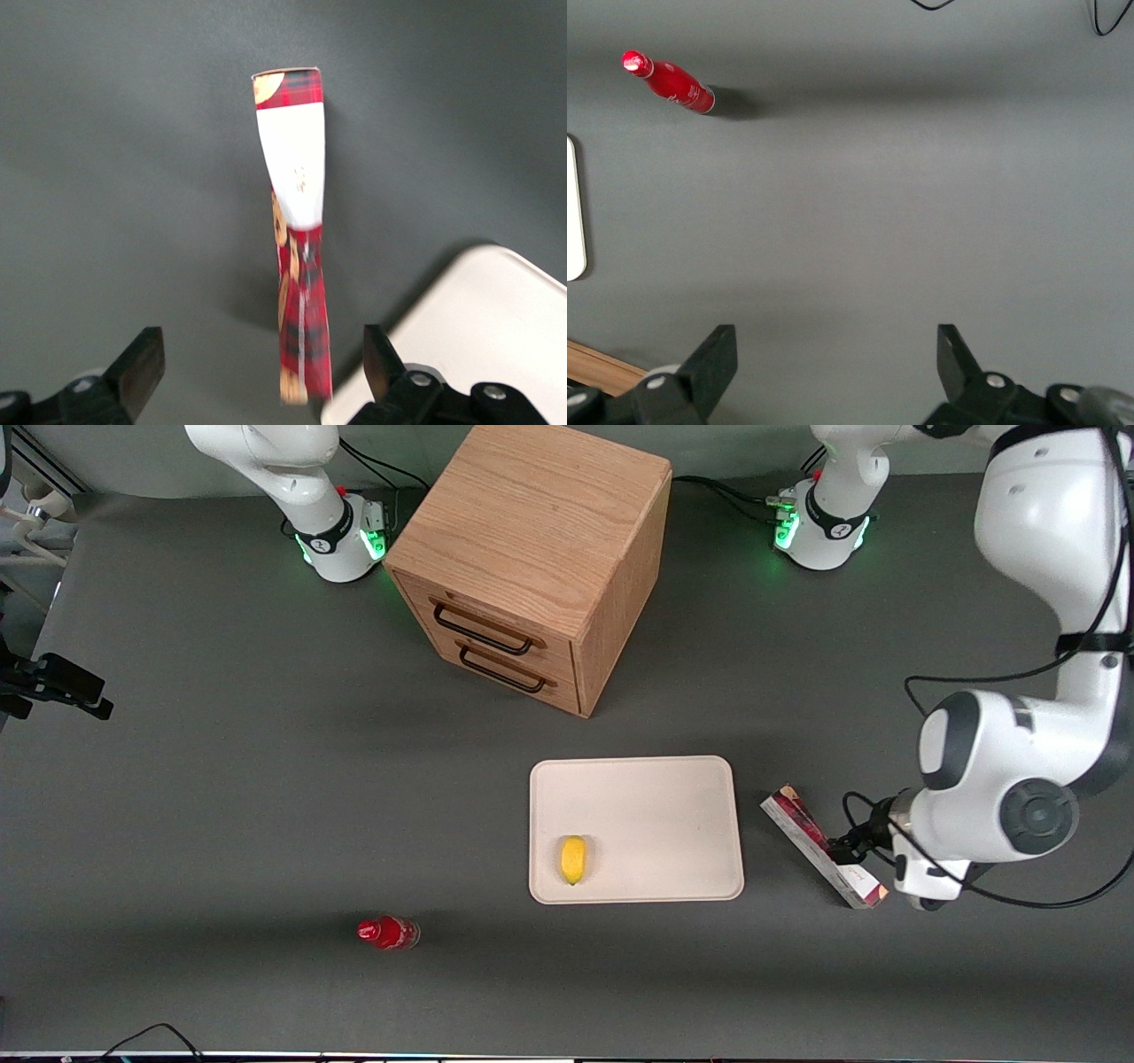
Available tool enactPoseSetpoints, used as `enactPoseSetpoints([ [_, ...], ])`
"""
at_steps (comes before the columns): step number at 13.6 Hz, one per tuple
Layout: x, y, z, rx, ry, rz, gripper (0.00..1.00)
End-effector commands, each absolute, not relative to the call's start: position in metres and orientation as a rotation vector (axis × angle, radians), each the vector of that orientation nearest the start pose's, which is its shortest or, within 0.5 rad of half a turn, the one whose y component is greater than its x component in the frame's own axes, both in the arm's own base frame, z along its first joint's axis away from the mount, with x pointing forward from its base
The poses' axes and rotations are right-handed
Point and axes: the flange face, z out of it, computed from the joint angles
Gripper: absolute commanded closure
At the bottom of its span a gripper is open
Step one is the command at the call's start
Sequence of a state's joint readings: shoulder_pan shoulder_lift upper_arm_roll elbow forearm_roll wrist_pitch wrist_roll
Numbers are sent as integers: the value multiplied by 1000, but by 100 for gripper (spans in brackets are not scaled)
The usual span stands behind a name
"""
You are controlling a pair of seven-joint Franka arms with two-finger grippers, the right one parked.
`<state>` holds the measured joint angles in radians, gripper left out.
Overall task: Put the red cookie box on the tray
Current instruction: 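Close the left gripper on the cookie box and lift it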
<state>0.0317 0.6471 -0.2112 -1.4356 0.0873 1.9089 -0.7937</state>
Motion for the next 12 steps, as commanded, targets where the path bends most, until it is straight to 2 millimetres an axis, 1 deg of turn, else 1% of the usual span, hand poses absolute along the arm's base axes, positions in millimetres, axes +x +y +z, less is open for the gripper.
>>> enactPoseSetpoints([
  [1, 696, -97, 253, -2942, -970, 198, 0],
  [3, 697, -99, 234, -2942, -1054, 142, 0],
  [4, 696, -99, 228, -2930, -1086, 136, 30],
  [5, 696, -99, 224, -2925, -1080, 139, 74],
  [6, 695, -97, 225, -2920, -1075, 150, 100],
  [10, 695, -96, 226, -2923, -1054, 160, 100],
  [12, 697, -95, 234, -2927, -1056, 145, 100],
])
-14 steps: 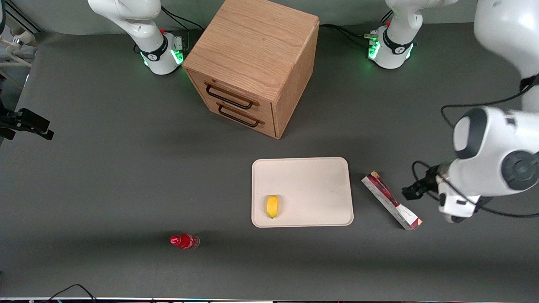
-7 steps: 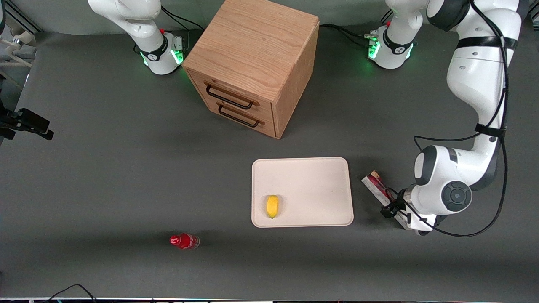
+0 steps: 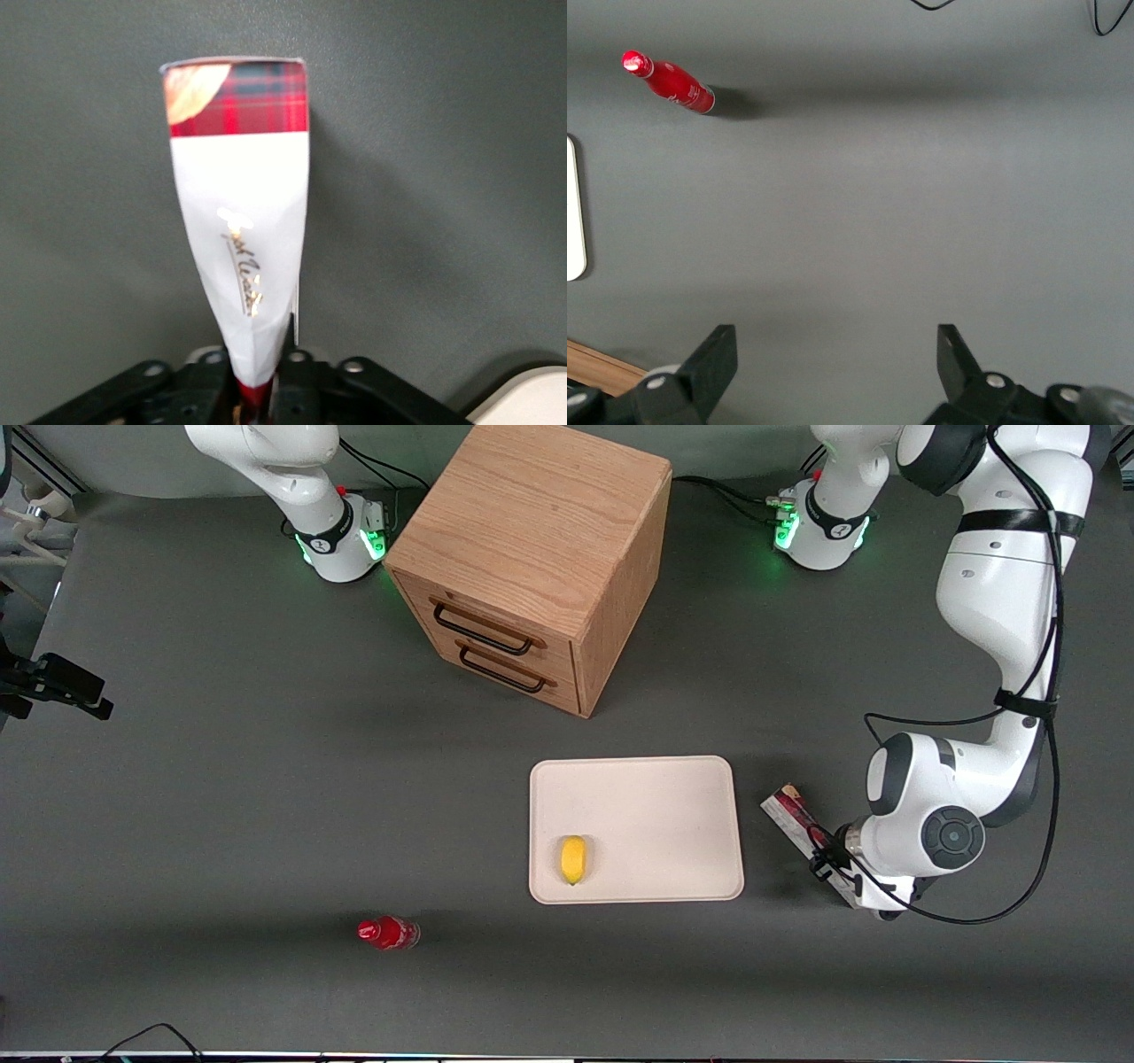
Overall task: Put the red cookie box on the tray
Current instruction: 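Close the left gripper on the cookie box and lift it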
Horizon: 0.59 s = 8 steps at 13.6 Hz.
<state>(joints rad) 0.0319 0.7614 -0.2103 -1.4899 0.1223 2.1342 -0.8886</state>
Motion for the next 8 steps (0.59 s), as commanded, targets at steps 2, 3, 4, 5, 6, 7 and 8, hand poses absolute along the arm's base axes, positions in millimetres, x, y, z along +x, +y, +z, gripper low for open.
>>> enactPoseSetpoints([
  [2, 703, -90, 266, -2927, -1024, 142, 100],
  [3, 709, -89, 288, -2931, -1005, 145, 100],
  [4, 713, -92, 311, -2935, -990, 144, 100],
  [5, 714, -105, 330, -2958, -965, 144, 100],
  [6, 712, -118, 349, -2982, -936, 140, 100],
  [7, 707, -131, 362, -2998, -905, 147, 100],
  [8, 701, -148, 375, -3018, -866, 148, 100],
])
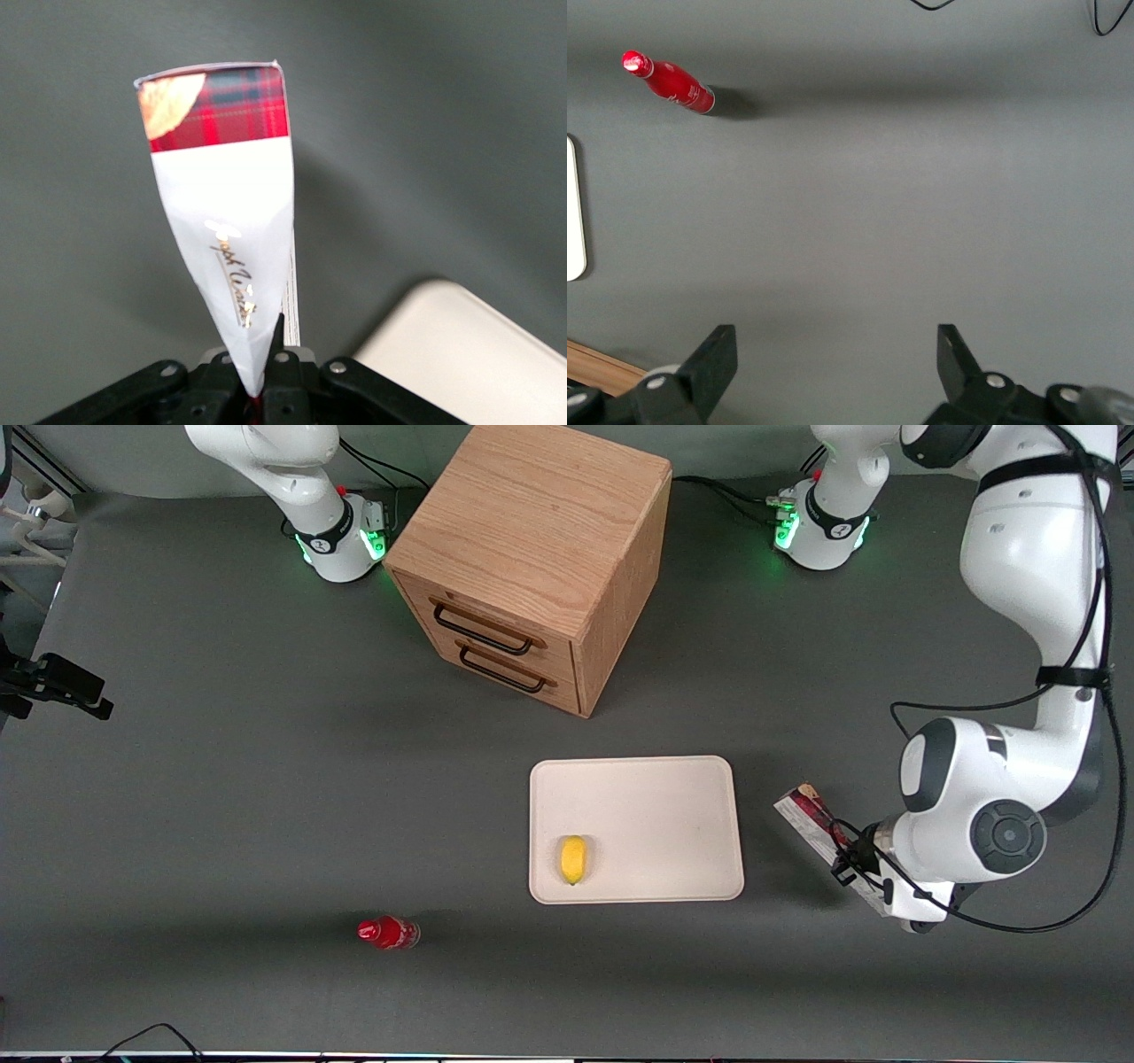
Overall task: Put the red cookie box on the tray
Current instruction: 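Carry the cookie box over the white tray and lower it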
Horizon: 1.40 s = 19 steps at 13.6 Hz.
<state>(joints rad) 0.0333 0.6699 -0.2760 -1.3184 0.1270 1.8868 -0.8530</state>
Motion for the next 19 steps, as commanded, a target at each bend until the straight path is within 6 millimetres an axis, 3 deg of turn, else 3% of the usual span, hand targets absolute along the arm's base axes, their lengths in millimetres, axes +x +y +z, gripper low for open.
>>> enactPoseSetpoints([
  [1, 694, -162, 390, -3026, -815, 144, 100],
  [3, 682, -191, 401, -3054, -681, 148, 100],
  [6, 666, -231, 389, -3065, -503, 180, 100],
  [11, 641, -266, 286, -3117, -312, 272, 100],
  [16, 639, -271, 246, -3129, -262, 217, 100],
  [17, 639, -272, 243, -3137, -268, 208, 41],
  [18, 639, -273, 244, -3134, -276, 209, 0],
  [19, 639, -271, 248, -3125, -279, 216, 0],
])
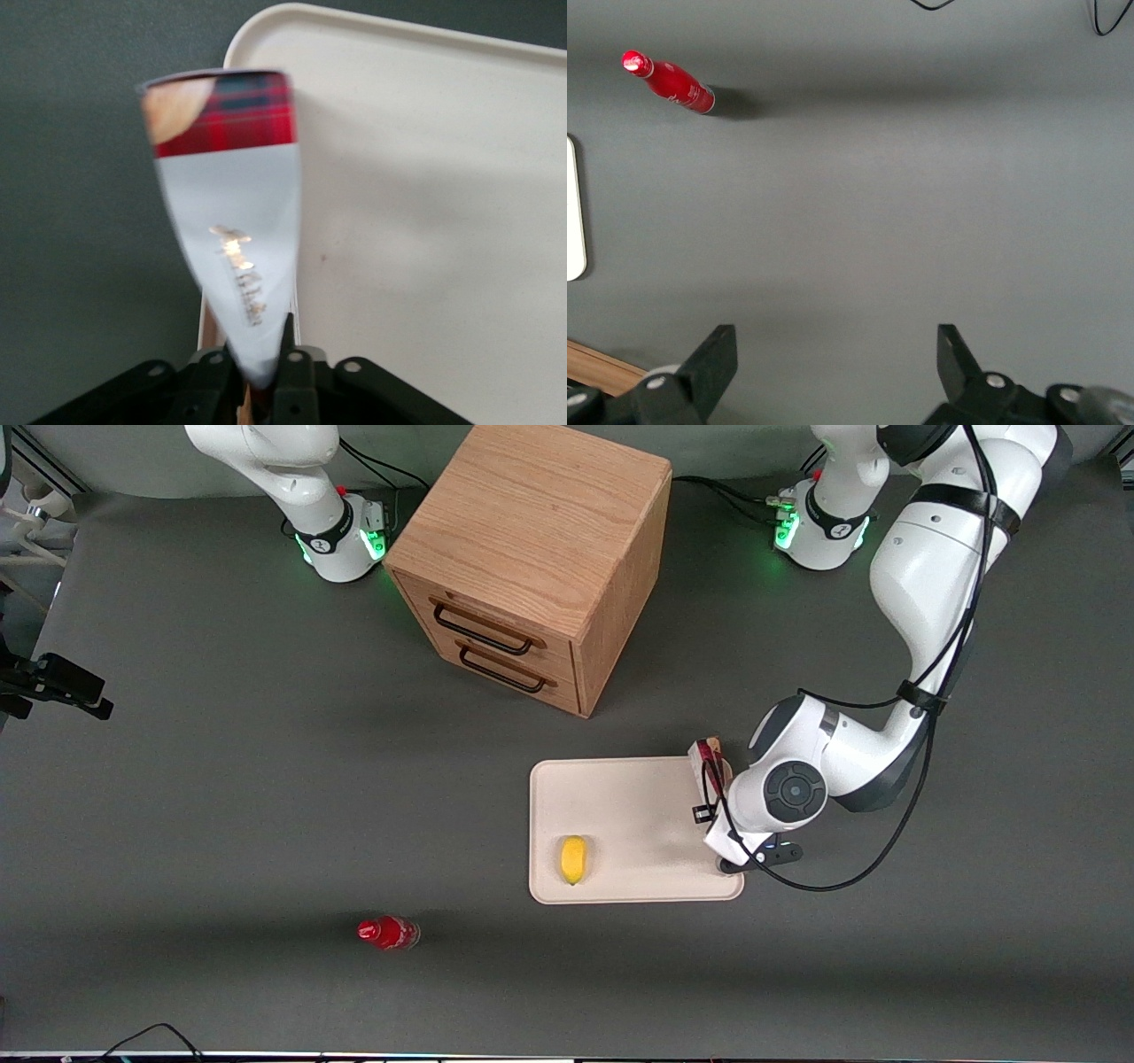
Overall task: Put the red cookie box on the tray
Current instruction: 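Carry the cookie box over the white tray and lower it, then open the left gripper to release the box on the tray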
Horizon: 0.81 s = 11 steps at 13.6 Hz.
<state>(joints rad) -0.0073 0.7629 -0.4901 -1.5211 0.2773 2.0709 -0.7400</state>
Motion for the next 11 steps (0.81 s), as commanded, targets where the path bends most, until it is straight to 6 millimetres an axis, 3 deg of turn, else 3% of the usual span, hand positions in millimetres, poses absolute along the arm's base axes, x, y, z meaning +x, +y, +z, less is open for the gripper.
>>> enactPoseSetpoints([
  [1, 642, -266, 252, -3126, -292, 210, 0],
  [3, 652, -253, 275, -3114, -327, 212, 0],
  [6, 665, -202, 334, -3082, -333, 323, 0],
  [9, 662, -136, 426, -3108, -283, 457, 0],
  [11, 651, -104, 479, -3074, -289, 492, 0],
])
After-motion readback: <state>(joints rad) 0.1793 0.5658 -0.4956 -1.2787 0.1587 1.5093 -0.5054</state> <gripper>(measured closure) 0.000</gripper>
